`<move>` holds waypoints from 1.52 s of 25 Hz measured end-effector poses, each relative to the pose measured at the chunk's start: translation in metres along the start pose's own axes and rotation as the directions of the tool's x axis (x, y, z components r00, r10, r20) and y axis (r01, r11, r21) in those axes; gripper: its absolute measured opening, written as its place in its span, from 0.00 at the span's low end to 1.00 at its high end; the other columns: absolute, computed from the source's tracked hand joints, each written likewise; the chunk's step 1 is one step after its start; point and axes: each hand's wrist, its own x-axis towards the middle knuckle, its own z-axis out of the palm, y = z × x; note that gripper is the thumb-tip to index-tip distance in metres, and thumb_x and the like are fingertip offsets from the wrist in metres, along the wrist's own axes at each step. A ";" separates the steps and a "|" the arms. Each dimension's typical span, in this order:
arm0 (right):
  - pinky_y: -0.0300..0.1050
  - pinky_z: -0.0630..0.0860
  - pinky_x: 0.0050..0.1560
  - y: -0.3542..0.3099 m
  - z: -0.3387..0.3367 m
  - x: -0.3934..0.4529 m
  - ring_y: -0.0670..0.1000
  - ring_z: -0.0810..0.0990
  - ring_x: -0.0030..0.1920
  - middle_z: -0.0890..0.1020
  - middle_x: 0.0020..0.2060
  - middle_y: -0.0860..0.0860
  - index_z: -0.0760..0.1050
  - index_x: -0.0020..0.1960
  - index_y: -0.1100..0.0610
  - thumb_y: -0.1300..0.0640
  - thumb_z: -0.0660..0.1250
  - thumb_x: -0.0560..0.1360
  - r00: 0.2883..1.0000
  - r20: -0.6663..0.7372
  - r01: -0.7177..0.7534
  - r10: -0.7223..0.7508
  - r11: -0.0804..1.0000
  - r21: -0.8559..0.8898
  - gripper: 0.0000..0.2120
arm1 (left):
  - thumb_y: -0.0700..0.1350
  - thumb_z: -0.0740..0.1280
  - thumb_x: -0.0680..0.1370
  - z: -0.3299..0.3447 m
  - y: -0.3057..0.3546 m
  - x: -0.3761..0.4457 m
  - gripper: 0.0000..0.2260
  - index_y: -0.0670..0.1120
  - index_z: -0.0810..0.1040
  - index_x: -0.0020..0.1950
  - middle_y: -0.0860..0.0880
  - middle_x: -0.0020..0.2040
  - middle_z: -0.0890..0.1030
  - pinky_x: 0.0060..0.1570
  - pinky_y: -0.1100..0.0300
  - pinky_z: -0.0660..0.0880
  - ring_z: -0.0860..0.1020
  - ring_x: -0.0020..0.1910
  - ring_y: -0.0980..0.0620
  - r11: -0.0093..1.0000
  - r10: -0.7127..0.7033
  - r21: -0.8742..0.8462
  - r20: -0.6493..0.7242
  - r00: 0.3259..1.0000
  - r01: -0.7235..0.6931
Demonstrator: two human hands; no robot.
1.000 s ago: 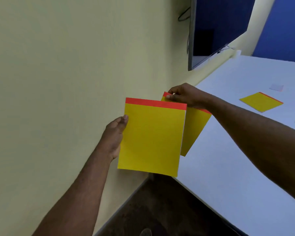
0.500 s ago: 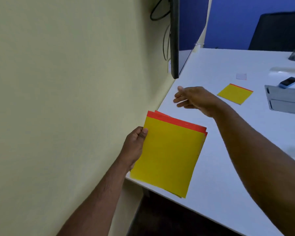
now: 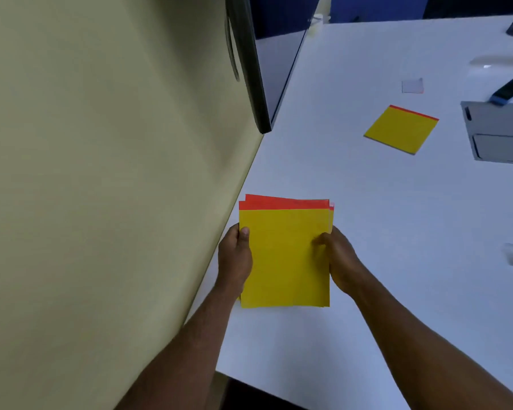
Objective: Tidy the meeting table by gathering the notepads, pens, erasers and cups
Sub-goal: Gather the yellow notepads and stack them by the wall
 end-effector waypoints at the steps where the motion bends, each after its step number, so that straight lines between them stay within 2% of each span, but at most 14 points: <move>1: 0.62 0.74 0.60 -0.007 0.008 0.001 0.58 0.78 0.59 0.79 0.60 0.55 0.72 0.64 0.51 0.65 0.56 0.76 0.998 0.000 0.070 -0.070 0.995 -0.073 0.20 | 0.45 0.57 0.84 -0.007 0.001 0.003 0.08 0.44 0.74 0.53 0.55 0.41 0.75 0.42 0.62 0.69 0.72 0.38 0.60 0.999 0.040 0.006 -0.006 0.999 -0.040; 4: 0.52 0.75 0.56 -0.012 0.015 0.025 0.51 0.78 0.55 0.81 0.54 0.50 0.74 0.57 0.46 0.63 0.56 0.70 0.978 -0.068 0.188 -0.197 0.974 -0.123 0.21 | 0.43 0.59 0.79 0.000 -0.003 0.032 0.05 0.50 0.71 0.53 0.52 0.45 0.76 0.45 0.61 0.72 0.74 0.43 0.55 0.994 0.079 -0.077 0.016 0.997 -0.078; 7: 0.40 0.73 0.48 0.004 0.021 0.033 0.43 0.75 0.46 0.79 0.45 0.47 0.74 0.54 0.49 0.61 0.56 0.68 0.961 -0.083 0.245 -0.263 0.952 -0.182 0.17 | 0.38 0.59 0.73 0.001 -0.020 0.031 0.17 0.47 0.68 0.62 0.51 0.53 0.77 0.53 0.65 0.72 0.77 0.51 0.55 0.994 0.066 -0.090 -0.007 0.998 -0.066; 11: 0.41 0.70 0.45 0.035 0.020 0.039 0.48 0.73 0.46 0.76 0.47 0.51 0.69 0.59 0.56 0.70 0.56 0.73 0.974 -0.069 0.183 -0.215 0.930 -0.319 0.17 | 0.30 0.58 0.74 0.006 -0.046 0.029 0.29 0.45 0.61 0.74 0.52 0.64 0.75 0.61 0.66 0.70 0.75 0.61 0.56 1.000 0.002 -0.022 0.077 0.997 0.000; 13: 0.45 0.69 0.43 0.039 0.018 0.041 0.49 0.73 0.42 0.75 0.44 0.51 0.64 0.62 0.58 0.70 0.55 0.76 0.972 -0.039 0.192 -0.232 0.881 -0.433 0.16 | 0.33 0.60 0.79 0.005 -0.050 0.032 0.27 0.45 0.57 0.76 0.52 0.63 0.74 0.58 0.66 0.68 0.74 0.60 0.56 0.997 -0.047 0.073 0.083 0.995 0.041; 16: 0.47 0.69 0.40 0.034 0.017 0.049 0.51 0.74 0.38 0.74 0.43 0.50 0.60 0.64 0.61 0.67 0.57 0.77 0.960 -0.036 0.207 -0.278 0.790 -0.577 0.16 | 0.37 0.63 0.80 -0.002 -0.046 0.048 0.20 0.43 0.62 0.71 0.51 0.58 0.76 0.54 0.60 0.70 0.76 0.57 0.50 0.984 -0.008 0.177 0.116 0.993 -0.012; 18: 0.48 0.71 0.44 0.033 0.022 0.056 0.56 0.76 0.45 0.74 0.50 0.52 0.58 0.68 0.60 0.66 0.60 0.77 0.961 -0.069 0.170 -0.269 0.767 -0.618 0.22 | 0.38 0.65 0.79 -0.008 -0.042 0.067 0.19 0.44 0.64 0.68 0.50 0.59 0.75 0.54 0.59 0.71 0.76 0.55 0.51 0.981 -0.053 0.192 0.131 0.990 0.027; 21: 0.53 0.76 0.51 0.044 0.034 0.056 0.58 0.78 0.54 0.76 0.58 0.54 0.63 0.67 0.58 0.64 0.62 0.76 0.982 -0.176 -0.035 -0.074 0.839 -0.544 0.21 | 0.40 0.68 0.77 -0.013 -0.046 0.088 0.16 0.44 0.69 0.63 0.47 0.58 0.79 0.44 0.62 0.70 0.76 0.48 0.51 0.934 -0.205 0.307 0.043 0.978 0.182; 24: 0.52 0.77 0.52 0.064 0.047 0.051 0.54 0.77 0.54 0.76 0.60 0.55 0.68 0.66 0.58 0.63 0.64 0.75 0.977 -0.205 -0.147 0.059 0.884 -0.445 0.19 | 0.39 0.66 0.76 -0.016 -0.060 0.097 0.18 0.42 0.71 0.66 0.43 0.57 0.80 0.40 0.61 0.70 0.77 0.45 0.48 0.854 -0.332 0.462 0.125 0.935 0.242; 26: 0.49 0.76 0.49 0.069 0.052 0.050 0.53 0.76 0.53 0.77 0.59 0.56 0.69 0.65 0.59 0.61 0.66 0.75 0.980 -0.189 -0.145 0.066 0.885 -0.442 0.19 | 0.38 0.64 0.75 -0.019 -0.069 0.104 0.22 0.41 0.70 0.70 0.42 0.61 0.78 0.42 0.58 0.73 0.79 0.50 0.44 0.822 -0.380 0.514 0.175 0.908 0.245; 30: 0.57 0.78 0.56 0.070 0.060 0.055 0.59 0.77 0.56 0.76 0.59 0.60 0.71 0.63 0.62 0.59 0.65 0.76 0.982 -0.171 -0.154 0.083 0.876 -0.457 0.16 | 0.39 0.61 0.76 -0.019 -0.076 0.117 0.25 0.43 0.67 0.74 0.40 0.70 0.72 0.58 0.49 0.76 0.75 0.63 0.39 0.806 -0.418 0.534 0.211 0.884 0.255; 32: 0.57 0.76 0.57 0.070 0.066 0.056 0.59 0.76 0.57 0.75 0.60 0.59 0.70 0.64 0.61 0.57 0.64 0.77 0.985 -0.144 -0.153 0.095 0.862 -0.483 0.17 | 0.39 0.60 0.77 -0.016 -0.074 0.118 0.29 0.44 0.59 0.78 0.41 0.75 0.66 0.59 0.55 0.72 0.71 0.68 0.41 0.791 -0.439 0.540 0.176 0.881 0.287; 34: 0.57 0.74 0.61 0.070 0.071 0.055 0.58 0.74 0.61 0.74 0.64 0.57 0.65 0.70 0.58 0.55 0.63 0.77 0.988 -0.120 -0.144 0.097 0.856 -0.497 0.22 | 0.40 0.60 0.77 -0.014 -0.072 0.117 0.31 0.46 0.53 0.80 0.43 0.77 0.62 0.56 0.55 0.70 0.68 0.70 0.42 0.774 -0.449 0.562 0.159 0.879 0.293; 38: 0.57 0.67 0.69 0.074 0.073 0.052 0.60 0.68 0.70 0.66 0.73 0.57 0.50 0.78 0.57 0.53 0.63 0.78 0.989 -0.074 -0.151 0.132 0.824 -0.546 0.34 | 0.45 0.63 0.77 -0.010 -0.067 0.114 0.36 0.46 0.46 0.80 0.41 0.76 0.62 0.52 0.55 0.71 0.69 0.68 0.41 0.737 -0.437 0.633 0.178 0.881 0.237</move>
